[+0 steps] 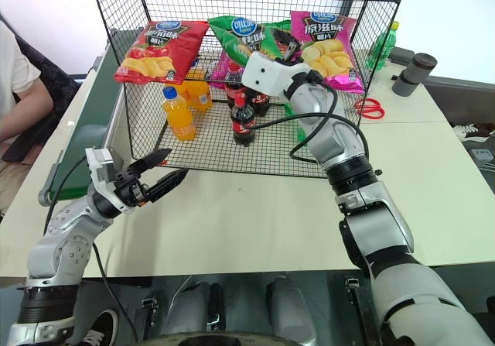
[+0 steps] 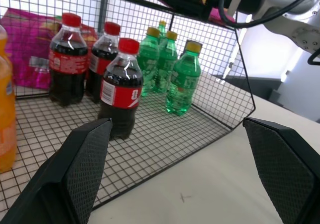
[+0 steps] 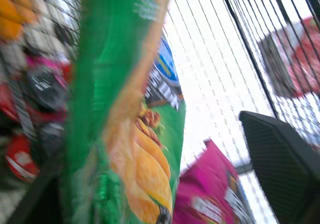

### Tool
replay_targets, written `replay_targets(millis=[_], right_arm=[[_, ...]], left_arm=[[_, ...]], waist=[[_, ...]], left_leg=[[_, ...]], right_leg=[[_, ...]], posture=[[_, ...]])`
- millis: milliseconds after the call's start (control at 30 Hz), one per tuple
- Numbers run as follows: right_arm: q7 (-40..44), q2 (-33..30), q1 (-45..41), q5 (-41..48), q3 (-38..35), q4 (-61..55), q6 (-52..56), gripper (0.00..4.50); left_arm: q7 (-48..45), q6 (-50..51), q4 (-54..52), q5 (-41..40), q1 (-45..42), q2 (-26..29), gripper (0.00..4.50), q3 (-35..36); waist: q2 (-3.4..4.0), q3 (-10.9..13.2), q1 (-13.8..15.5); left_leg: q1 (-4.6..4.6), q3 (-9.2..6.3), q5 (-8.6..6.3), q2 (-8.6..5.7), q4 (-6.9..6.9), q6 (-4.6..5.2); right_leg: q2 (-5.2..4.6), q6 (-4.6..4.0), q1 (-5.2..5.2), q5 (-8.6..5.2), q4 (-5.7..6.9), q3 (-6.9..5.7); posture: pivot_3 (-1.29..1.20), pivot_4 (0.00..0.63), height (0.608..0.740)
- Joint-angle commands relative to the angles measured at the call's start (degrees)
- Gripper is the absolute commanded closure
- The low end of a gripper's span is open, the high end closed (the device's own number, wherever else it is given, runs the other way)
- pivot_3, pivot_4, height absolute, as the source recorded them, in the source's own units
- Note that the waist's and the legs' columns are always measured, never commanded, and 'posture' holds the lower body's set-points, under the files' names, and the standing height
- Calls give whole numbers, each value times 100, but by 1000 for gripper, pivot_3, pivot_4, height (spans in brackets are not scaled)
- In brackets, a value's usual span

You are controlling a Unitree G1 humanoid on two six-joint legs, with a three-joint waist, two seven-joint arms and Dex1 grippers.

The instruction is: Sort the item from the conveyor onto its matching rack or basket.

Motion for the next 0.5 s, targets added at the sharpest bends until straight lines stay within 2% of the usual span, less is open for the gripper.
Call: replay_targets(millis=[33, 300, 500], right_arm=[[82, 45, -60, 198, -73, -504, -180, 487], [310, 424, -38, 821, -139, -447, -511, 487], [442, 451, 196, 995, -103, -826, -699, 487]], left_arm=[[-30, -126, -255, 20, 70, 20, 0, -14], [-47, -195, -311, 129, 126, 77, 0, -75], [18, -225, -336, 149, 113, 58, 0, -55]], waist=[[0, 0, 15], [0, 0, 24], [0, 0, 31]], left_leg=[[0, 0, 0, 0, 0, 0], [-1, 0, -1, -1, 0, 1], [-2, 0, -1, -1, 0, 1]], right_leg=[[-1, 0, 0, 0, -1, 0], [-3, 0, -1, 0, 0, -1], [-5, 0, -1, 0, -1, -1]], posture=[[0, 150, 740], [0, 150, 740], [0, 150, 740]])
